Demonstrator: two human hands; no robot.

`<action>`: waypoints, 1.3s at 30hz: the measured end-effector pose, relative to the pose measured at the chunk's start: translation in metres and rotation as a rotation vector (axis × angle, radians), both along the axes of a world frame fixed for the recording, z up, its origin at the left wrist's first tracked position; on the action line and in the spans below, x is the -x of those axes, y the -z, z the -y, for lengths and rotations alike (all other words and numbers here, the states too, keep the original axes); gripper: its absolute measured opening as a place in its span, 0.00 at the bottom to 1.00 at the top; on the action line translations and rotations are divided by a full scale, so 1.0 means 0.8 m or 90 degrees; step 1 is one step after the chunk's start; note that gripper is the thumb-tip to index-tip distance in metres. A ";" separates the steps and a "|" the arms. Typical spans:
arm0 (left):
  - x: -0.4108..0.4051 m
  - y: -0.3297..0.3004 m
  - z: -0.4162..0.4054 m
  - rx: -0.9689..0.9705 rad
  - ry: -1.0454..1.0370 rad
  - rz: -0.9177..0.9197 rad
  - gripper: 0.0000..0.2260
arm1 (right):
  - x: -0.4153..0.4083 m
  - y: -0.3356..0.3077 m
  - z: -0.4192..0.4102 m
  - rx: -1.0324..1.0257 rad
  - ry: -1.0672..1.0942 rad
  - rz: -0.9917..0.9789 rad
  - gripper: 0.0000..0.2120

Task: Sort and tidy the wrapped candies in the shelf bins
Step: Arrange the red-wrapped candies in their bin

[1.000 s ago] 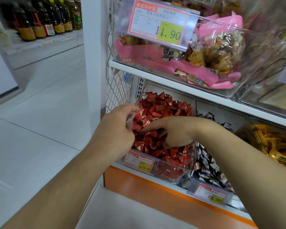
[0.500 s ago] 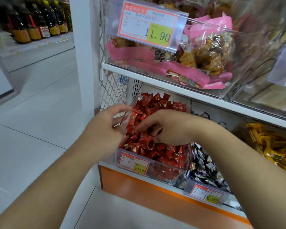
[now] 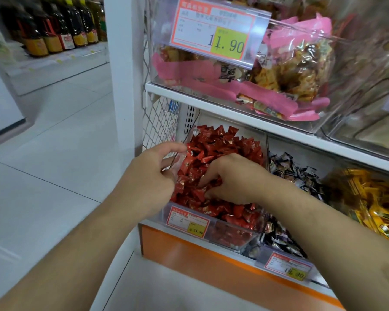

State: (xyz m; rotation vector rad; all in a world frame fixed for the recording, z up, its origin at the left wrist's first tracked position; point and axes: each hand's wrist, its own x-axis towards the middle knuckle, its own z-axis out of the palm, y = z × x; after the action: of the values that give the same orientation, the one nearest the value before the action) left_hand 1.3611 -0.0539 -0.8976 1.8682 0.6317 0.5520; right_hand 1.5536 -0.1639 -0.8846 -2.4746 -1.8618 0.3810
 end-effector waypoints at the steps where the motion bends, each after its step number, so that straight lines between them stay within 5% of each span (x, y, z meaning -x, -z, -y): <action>1: 0.000 0.000 0.000 -0.002 -0.001 0.000 0.22 | -0.001 -0.002 0.001 -0.006 0.006 0.011 0.14; 7: -0.001 0.003 0.000 -0.009 -0.002 0.004 0.21 | -0.007 -0.008 0.005 -0.049 0.063 0.055 0.10; 17: -0.006 0.004 0.002 -0.049 -0.023 -0.006 0.24 | 0.022 -0.012 0.005 -0.068 -0.042 -0.125 0.17; 20: -0.006 0.004 0.002 -0.056 -0.025 -0.008 0.25 | 0.025 0.001 0.001 0.020 -0.093 -0.064 0.18; 28: -0.005 0.004 0.002 -0.048 -0.024 -0.010 0.25 | -0.007 -0.013 0.001 -0.016 -0.029 0.052 0.14; 39: -0.007 0.006 0.003 -0.064 -0.021 0.014 0.22 | -0.005 -0.036 0.027 -0.096 0.037 -0.166 0.15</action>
State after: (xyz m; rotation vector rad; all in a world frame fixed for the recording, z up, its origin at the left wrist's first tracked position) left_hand 1.3666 -0.0562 -0.9026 1.9467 0.6314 0.6352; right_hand 1.5576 -0.1856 -0.8559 -2.2514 -1.6500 0.5133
